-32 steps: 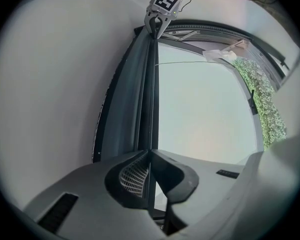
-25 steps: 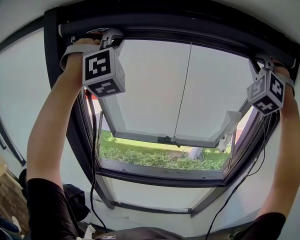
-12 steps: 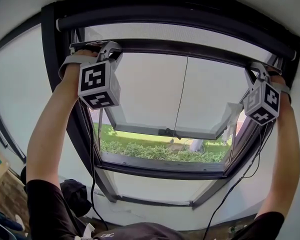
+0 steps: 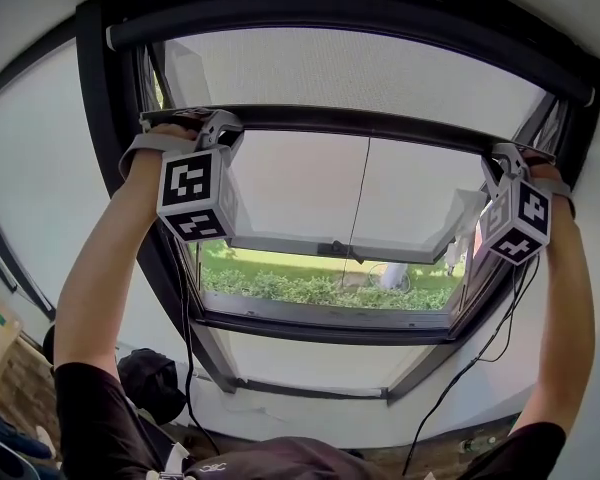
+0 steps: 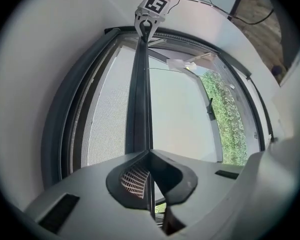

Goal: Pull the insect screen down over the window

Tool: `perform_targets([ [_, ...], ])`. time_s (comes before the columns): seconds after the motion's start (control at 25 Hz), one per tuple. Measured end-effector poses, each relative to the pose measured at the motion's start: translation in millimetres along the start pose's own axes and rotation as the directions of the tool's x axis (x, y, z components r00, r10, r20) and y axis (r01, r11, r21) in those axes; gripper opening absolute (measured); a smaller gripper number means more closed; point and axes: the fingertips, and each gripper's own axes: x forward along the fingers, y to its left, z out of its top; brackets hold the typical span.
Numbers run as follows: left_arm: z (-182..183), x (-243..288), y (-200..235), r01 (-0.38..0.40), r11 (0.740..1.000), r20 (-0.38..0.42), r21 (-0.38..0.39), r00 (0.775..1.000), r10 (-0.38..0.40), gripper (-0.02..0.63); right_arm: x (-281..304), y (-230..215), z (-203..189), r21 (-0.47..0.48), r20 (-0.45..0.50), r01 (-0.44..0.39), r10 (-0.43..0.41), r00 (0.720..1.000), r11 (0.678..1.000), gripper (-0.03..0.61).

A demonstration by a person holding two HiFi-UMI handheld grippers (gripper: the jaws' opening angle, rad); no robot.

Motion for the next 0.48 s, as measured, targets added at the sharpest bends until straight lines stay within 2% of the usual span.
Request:
perform_targets([
  [0.28, 1, -3, -35, 0.057, 0.998, 0.0, -0.004, 0.998, -0.057, 0.009, -2, 35, -3, -0.008, 0.001, -0.059, 0.059, 0.998, 0.998, 0.018],
  [0.48, 1, 2, -71, 0.14, 0.99, 0.006, -0.01, 0.99, -0.14, 0.009, 2, 72, -3, -0.018, 0.0, -0.13, 0.13, 0.991, 0.991, 0.017],
])
